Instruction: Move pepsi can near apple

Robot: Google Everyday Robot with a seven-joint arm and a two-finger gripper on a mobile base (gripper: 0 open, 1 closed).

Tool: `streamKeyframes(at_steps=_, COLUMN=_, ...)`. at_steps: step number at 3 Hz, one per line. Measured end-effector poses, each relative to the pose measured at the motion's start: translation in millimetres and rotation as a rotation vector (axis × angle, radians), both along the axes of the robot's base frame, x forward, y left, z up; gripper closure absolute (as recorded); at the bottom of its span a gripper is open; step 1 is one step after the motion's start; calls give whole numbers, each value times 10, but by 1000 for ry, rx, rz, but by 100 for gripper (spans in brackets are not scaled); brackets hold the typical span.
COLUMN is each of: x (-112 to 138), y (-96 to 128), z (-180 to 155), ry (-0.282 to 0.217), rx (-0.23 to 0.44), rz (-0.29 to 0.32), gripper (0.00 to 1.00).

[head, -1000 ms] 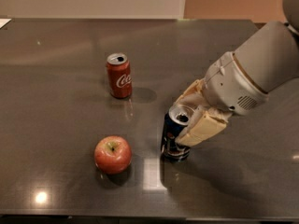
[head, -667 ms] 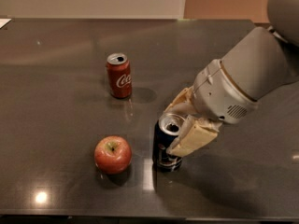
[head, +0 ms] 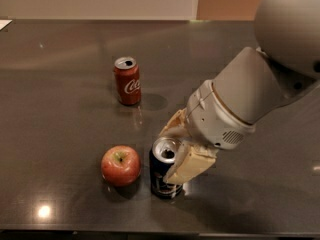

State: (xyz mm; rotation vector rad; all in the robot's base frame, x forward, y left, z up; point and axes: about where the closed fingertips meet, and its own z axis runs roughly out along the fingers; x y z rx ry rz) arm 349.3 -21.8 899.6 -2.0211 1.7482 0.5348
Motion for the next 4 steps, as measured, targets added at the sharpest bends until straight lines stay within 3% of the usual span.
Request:
streamKeyframes(at_steps=3, x=-5, y=78, z=13, ry=-16, rx=2, rz=6, gripper=15)
streamKeyframes(at_steps=4, x=-13, y=90, z=27, ry=-21, rx=1, rz=8, gripper=0)
